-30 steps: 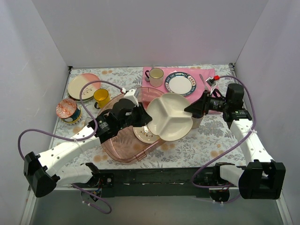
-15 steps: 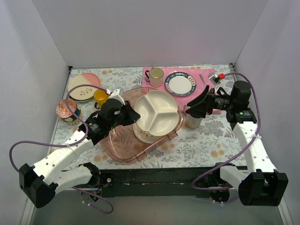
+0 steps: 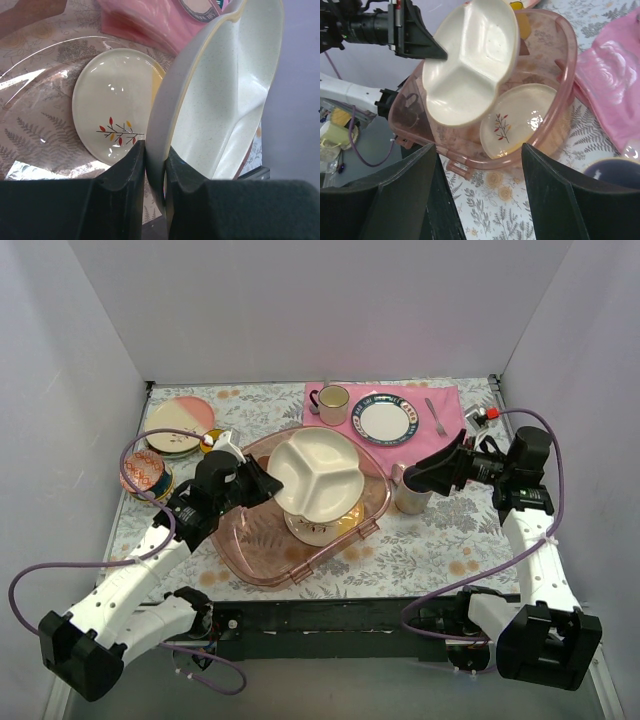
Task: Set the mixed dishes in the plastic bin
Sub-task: Place the plate in the plastic bin.
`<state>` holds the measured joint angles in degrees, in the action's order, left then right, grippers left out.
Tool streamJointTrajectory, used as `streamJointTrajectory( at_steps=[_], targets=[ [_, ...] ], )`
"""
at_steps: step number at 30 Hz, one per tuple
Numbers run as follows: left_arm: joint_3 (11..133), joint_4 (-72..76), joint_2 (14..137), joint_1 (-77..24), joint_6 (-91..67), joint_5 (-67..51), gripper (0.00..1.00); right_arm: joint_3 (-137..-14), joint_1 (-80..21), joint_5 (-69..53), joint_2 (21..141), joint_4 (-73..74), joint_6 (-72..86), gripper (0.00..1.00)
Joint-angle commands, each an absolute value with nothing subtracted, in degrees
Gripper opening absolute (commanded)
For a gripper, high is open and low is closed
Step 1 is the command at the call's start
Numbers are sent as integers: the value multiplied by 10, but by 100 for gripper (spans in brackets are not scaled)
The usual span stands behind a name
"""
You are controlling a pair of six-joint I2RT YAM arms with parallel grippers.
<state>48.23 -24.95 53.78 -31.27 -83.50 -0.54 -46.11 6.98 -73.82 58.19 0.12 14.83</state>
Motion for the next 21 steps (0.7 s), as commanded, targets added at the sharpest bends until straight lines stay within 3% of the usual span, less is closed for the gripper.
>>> streamJointTrajectory(
  at_steps=[1,21],
  targets=[
    [489,-113,497,-287,-877,-66,0,-430,102,-751,561,-48,133,77],
    [410,-35,583,-250,-884,-146,0,-313,198,-762,530,-131,107,89]
  ],
)
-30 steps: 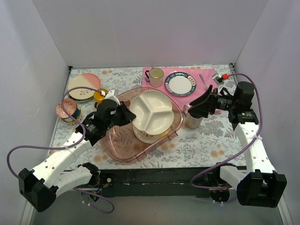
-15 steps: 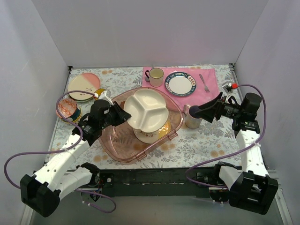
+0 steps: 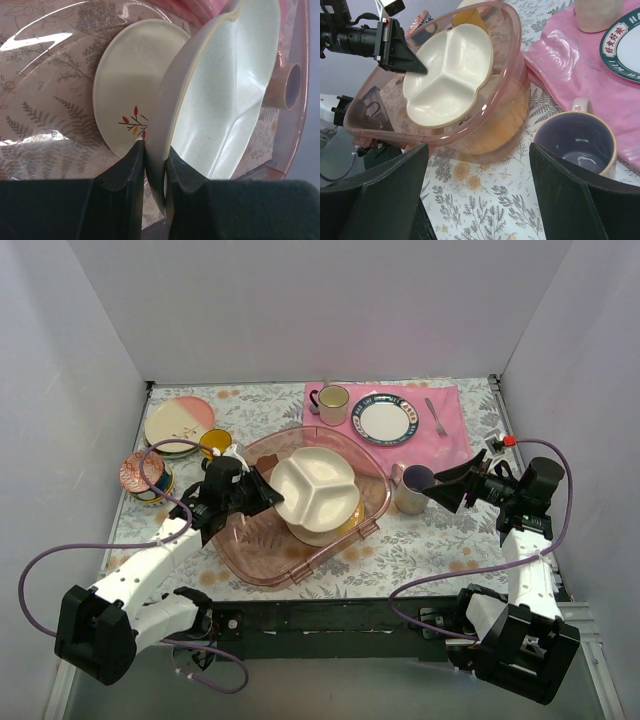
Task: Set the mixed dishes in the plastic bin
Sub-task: Place the plate in the plastic bin.
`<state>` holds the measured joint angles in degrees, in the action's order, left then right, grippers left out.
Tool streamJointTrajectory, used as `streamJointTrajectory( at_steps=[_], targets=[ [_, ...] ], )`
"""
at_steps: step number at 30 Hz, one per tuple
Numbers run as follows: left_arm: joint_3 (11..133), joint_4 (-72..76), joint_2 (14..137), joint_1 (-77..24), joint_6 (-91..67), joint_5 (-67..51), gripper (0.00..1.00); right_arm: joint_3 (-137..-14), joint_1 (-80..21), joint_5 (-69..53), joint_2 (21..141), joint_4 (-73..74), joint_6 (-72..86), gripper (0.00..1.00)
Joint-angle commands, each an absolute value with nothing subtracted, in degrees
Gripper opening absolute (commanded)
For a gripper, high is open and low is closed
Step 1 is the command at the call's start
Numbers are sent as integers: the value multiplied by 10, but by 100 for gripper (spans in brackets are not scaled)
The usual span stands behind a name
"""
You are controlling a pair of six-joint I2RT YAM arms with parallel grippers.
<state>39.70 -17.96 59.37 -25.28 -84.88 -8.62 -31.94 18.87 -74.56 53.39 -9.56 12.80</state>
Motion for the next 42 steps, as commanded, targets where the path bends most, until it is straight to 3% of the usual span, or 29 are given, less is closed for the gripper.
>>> streamJointTrajectory(
  at_steps=[1,42],
  targets=[
    [408,-27,588,-250,-884,-149,0,-309,199,-762,530,-131,103,90],
    [381,55,742,-250,-882,-185,0,-301,228,-780,552,-139,100,90]
  ],
)
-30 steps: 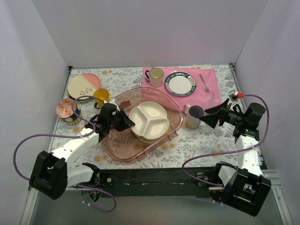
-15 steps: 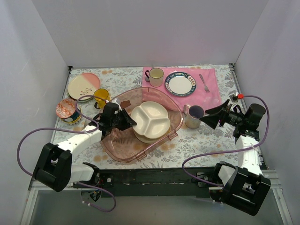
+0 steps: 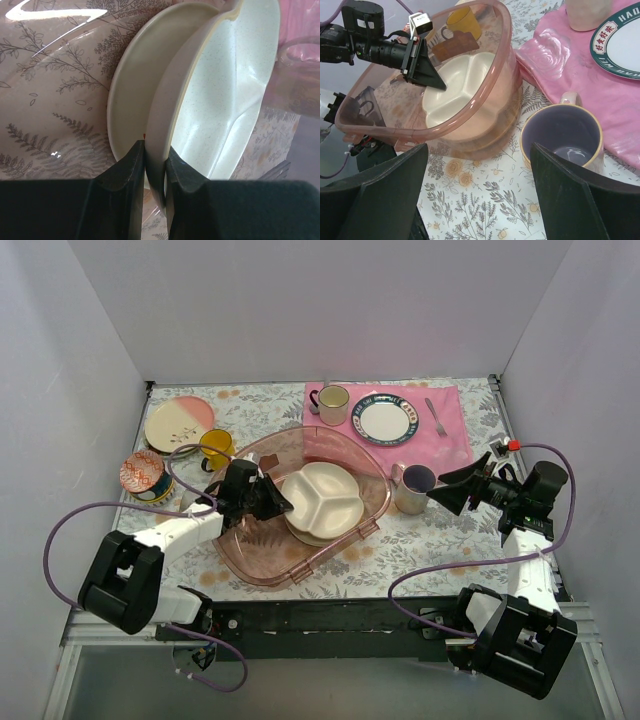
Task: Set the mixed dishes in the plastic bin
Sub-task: Place the plate in the plastic bin.
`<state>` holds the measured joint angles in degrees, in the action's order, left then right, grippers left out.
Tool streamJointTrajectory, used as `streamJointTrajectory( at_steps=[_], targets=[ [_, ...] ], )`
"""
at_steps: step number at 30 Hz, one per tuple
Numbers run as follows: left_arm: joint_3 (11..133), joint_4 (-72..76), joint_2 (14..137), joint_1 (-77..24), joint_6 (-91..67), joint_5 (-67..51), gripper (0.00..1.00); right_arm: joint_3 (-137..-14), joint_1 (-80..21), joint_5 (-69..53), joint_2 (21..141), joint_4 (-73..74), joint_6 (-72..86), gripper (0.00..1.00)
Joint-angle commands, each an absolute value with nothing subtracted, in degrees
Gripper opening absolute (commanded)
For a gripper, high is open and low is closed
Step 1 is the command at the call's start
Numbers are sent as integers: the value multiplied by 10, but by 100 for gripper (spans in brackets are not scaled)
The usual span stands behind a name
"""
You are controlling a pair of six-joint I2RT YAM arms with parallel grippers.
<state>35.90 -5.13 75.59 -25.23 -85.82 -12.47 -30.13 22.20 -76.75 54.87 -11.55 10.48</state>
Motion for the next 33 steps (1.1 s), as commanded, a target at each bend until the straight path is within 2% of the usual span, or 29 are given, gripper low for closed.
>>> streamJointTrajectory(
  at_steps=[1,6,7,8,10,13,14,18,28,33],
  targets=[
    [382,56,744,-250,-882,-185,0,-300,228,-780,552,-140,99,90],
    [383,57,756,-250,-881,-189,1,-300,229,-780,554,-141,101,90],
    [383,56,759,-250,-880,-189,2,-300,229,-781,554,-141,100,90],
    [383,56,760,-250,-879,-190,7,-300,229,-781,554,-142,101,90],
    [383,56,765,-250,-878,-192,10,-301,229,-782,554,-142,101,90],
    [383,54,769,-250,-877,-192,24,-300,231,-783,553,-143,103,90],
    [384,51,770,-250,-877,-191,34,-299,232,-782,553,-143,102,90],
    [392,38,770,-250,-873,-184,52,-299,234,-785,553,-146,105,90],
    [431,-32,759,-250,-832,-140,68,-297,238,-787,552,-150,111,90],
    [453,-77,762,-250,-804,-112,71,-297,241,-790,550,-156,114,90]
  ],
)
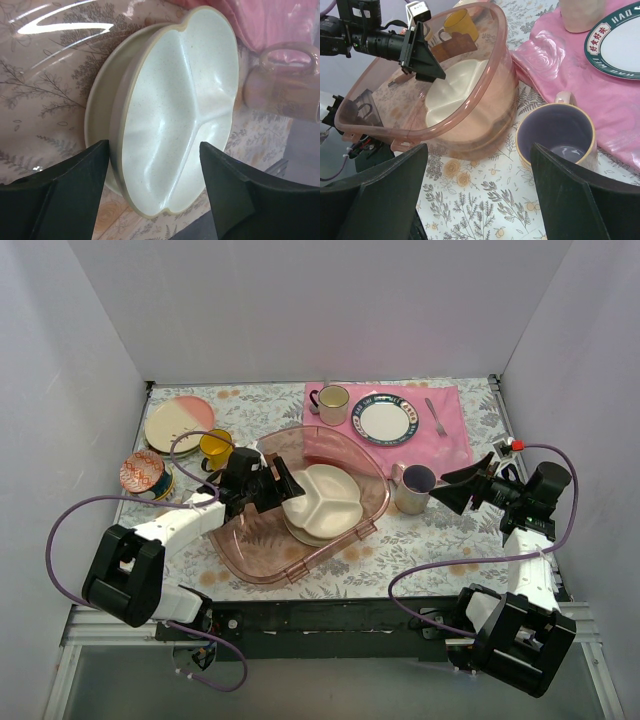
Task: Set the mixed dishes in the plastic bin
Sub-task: Place the plate in the plastic bin.
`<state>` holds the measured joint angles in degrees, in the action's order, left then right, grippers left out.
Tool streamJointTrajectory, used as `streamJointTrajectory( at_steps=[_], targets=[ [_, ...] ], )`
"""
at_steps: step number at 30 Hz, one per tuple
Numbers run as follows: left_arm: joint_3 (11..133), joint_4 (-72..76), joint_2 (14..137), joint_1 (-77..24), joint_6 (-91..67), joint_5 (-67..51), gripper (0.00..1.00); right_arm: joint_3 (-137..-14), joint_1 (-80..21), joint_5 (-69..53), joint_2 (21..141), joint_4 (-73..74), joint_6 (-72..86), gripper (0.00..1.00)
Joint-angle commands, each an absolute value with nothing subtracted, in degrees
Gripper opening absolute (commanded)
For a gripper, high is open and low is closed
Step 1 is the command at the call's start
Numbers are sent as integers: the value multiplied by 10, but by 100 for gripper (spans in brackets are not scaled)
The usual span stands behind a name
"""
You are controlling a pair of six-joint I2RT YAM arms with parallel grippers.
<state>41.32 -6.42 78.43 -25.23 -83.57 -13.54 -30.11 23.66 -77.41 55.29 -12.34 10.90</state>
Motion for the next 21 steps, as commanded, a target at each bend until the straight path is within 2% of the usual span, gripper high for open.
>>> streamJointTrajectory(
  at_steps=[1,21],
  targets=[
    [454,-79,764,-250,-803,-112,71,-297,242,-791,550,-157,116,90],
    [488,-117,754,-250,-773,-87,73,-295,252,-795,548,-163,123,90]
  ],
)
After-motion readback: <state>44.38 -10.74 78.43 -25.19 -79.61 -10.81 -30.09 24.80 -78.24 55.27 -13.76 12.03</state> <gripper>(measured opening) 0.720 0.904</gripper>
